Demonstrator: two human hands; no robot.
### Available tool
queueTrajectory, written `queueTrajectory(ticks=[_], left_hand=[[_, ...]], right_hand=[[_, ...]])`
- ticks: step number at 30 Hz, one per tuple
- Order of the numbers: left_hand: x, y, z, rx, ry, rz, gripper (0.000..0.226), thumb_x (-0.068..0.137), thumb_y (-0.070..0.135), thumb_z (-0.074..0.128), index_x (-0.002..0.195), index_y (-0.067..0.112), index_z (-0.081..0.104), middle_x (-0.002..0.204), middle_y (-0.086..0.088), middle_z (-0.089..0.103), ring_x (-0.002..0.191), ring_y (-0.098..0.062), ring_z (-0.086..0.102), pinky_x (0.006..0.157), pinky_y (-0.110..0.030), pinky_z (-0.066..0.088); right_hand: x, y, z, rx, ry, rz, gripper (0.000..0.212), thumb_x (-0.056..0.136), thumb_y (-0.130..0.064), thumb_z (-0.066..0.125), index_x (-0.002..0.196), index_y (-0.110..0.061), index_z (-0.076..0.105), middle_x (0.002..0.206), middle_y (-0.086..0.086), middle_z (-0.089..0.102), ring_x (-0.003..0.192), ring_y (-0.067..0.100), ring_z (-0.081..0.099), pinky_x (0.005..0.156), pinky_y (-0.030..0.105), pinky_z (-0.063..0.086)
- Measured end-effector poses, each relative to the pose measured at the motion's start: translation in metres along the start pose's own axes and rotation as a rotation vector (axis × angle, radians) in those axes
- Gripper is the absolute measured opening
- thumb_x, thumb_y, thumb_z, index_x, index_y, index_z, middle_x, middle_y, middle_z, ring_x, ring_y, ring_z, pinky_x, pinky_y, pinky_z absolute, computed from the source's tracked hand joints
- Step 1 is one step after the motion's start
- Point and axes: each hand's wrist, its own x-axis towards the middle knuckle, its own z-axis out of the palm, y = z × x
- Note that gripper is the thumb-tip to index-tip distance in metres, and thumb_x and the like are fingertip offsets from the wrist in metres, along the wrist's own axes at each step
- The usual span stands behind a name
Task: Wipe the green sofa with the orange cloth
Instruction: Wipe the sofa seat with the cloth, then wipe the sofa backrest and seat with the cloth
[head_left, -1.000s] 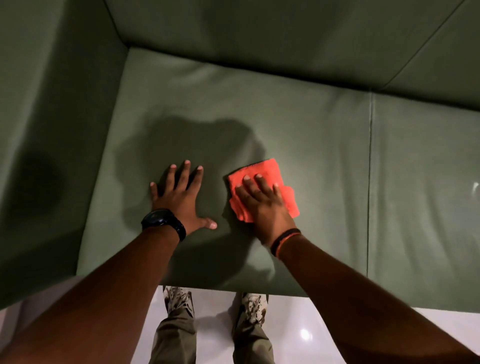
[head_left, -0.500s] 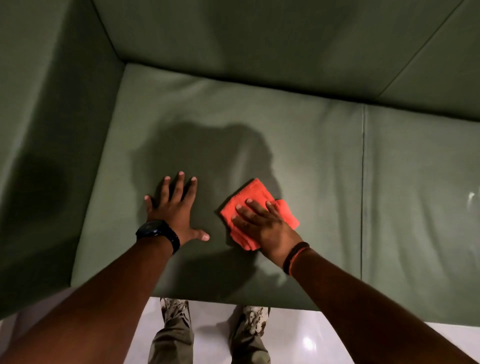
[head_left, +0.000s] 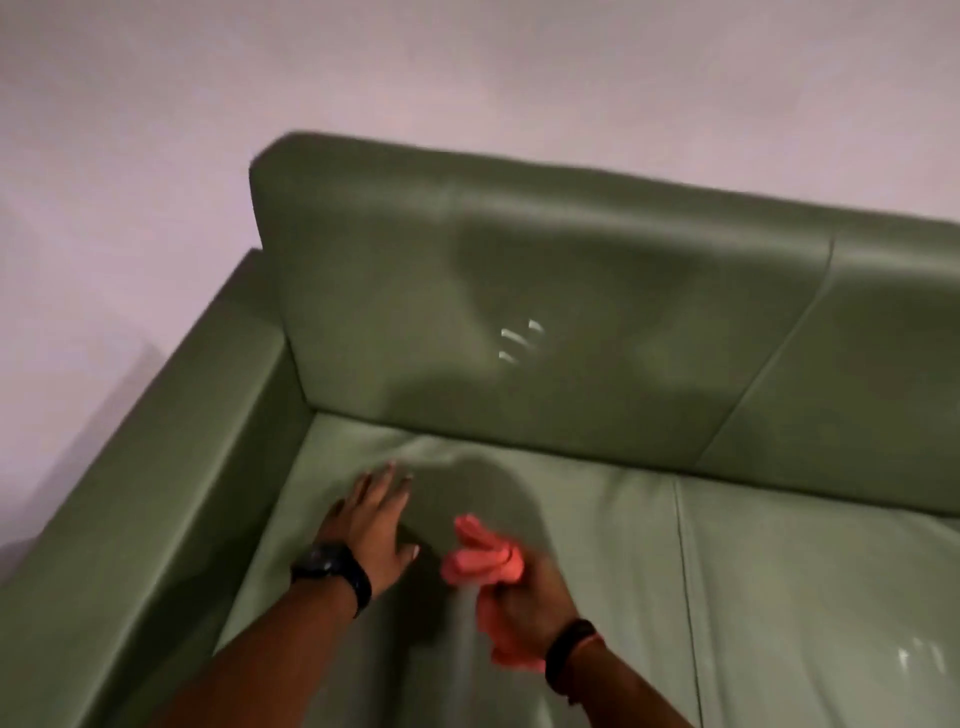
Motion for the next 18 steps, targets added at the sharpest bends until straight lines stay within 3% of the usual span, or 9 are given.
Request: queueTrajectory(ticks=[2, 3, 5, 7, 10, 14, 17, 18], left_hand=[[0.036, 0.009, -0.054, -0.023, 0.19, 0.053, 0.091, 0.074, 0.049, 0.064, 0.148, 0.031, 0.013, 0.159, 0.004, -0.001, 0.145, -0.022, 0.005, 0.114, -0.042, 0.023], [0.051, 0.015, -0.077, -0.029, 0.277, 0.076, 0.096, 0.07, 0.049, 0.067, 0.147, 0.032, 0.013, 0.159, 0.003, 0.001, 0.145, -0.023, 0.005, 0.113, -0.045, 0.021], [0.079, 0.022, -0.117, 0.007, 0.405, 0.12, 0.106, 0.063, 0.049, 0.072, 0.147, 0.034, 0.009, 0.16, 0.002, 0.001, 0.145, -0.025, 0.004, 0.112, -0.051, 0.02], [0.102, 0.025, -0.141, 0.099, 0.506, 0.177, 0.117, 0.056, 0.049, 0.076, 0.147, 0.034, 0.004, 0.159, 0.001, -0.001, 0.145, -0.029, 0.004, 0.11, -0.057, 0.019], [0.129, 0.026, -0.155, 0.204, 0.634, 0.202, 0.135, 0.042, 0.055, 0.082, 0.148, 0.031, 0.002, 0.156, 0.0, -0.007, 0.144, -0.033, 0.005, 0.108, -0.063, 0.013], [0.156, 0.02, -0.158, 0.244, 0.668, 0.174, 0.152, 0.031, 0.062, 0.082, 0.147, 0.031, -0.011, 0.153, 0.0, -0.019, 0.143, -0.035, -0.002, 0.105, -0.065, 0.002], [0.168, 0.02, -0.149, 0.23, 0.702, 0.166, 0.157, 0.028, 0.06, 0.084, 0.145, 0.031, -0.016, 0.15, 0.0, -0.032, 0.142, -0.034, -0.015, 0.104, -0.067, -0.002], [0.17, 0.021, -0.148, 0.224, 0.71, 0.164, 0.157, 0.027, 0.059, 0.084, 0.145, 0.032, -0.016, 0.149, 0.001, -0.034, 0.141, -0.034, -0.02, 0.103, -0.067, -0.004]], right_hand=[[0.016, -0.049, -0.006, -0.268, 0.093, -0.358, 0.036, 0.091, -0.006, 0.053, 0.124, -0.021, 0.059, 0.123, -0.004, 0.065, 0.114, 0.014, 0.059, 0.101, 0.034, 0.047], [0.02, -0.071, -0.009, -0.302, 0.182, -0.507, 0.041, 0.091, -0.003, 0.052, 0.128, -0.021, 0.055, 0.136, 0.0, 0.056, 0.125, 0.019, 0.051, 0.109, 0.037, 0.039], [0.04, -0.107, -0.017, -0.393, 0.439, -0.742, 0.067, 0.075, 0.018, 0.052, 0.135, -0.012, 0.046, 0.146, 0.009, 0.039, 0.138, 0.029, 0.033, 0.117, 0.038, 0.023], [0.064, -0.133, -0.025, -0.667, 0.617, -0.87, 0.089, 0.058, 0.026, 0.047, 0.139, -0.01, 0.038, 0.151, 0.015, 0.029, 0.142, 0.025, 0.019, 0.117, 0.035, 0.018], [0.094, -0.148, -0.031, -0.915, 0.675, -0.951, 0.085, 0.058, 0.015, 0.047, 0.14, -0.008, 0.037, 0.151, 0.025, 0.023, 0.141, 0.038, 0.016, 0.113, 0.055, 0.022], [0.137, -0.141, -0.026, -1.21, 0.71, -0.995, 0.084, 0.059, 0.012, 0.072, 0.135, -0.007, 0.043, 0.143, 0.029, 0.037, 0.136, 0.041, 0.017, 0.1, 0.072, 0.025], [0.161, -0.124, -0.023, -1.306, 0.736, -1.07, 0.062, 0.076, -0.003, 0.055, 0.135, -0.013, 0.038, 0.143, 0.019, 0.041, 0.145, 0.026, 0.001, 0.102, 0.068, 0.019], [0.165, -0.115, -0.022, -1.372, 0.699, -1.1, 0.056, 0.08, -0.009, 0.046, 0.135, -0.015, 0.04, 0.142, 0.016, 0.045, 0.145, 0.026, 0.006, 0.101, 0.068, 0.023]])
